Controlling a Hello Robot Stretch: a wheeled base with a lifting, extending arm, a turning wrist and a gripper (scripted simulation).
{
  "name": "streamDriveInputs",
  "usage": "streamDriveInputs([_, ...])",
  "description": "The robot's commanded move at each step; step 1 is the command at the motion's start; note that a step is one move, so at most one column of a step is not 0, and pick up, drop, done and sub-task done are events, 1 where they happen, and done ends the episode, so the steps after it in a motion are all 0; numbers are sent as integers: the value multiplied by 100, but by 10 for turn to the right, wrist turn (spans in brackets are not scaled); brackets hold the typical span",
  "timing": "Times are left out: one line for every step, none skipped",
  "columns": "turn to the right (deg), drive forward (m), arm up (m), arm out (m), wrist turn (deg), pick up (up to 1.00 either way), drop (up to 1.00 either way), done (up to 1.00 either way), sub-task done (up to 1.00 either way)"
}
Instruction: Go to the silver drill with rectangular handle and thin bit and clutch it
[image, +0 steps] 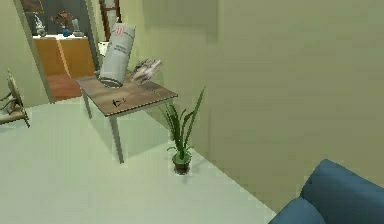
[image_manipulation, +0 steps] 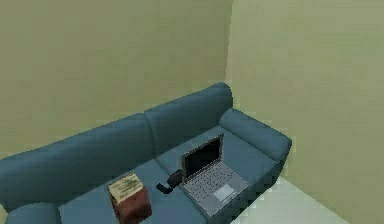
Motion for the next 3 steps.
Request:
streamDriveInputs([0, 0, 48, 0, 0, 0, 0, 0, 0])
streamDriveInputs([0, 0, 0, 50, 0, 0, 0, 0, 0])
streamDriveInputs([0, 0, 0, 0, 450, 0, 0, 0, 0])
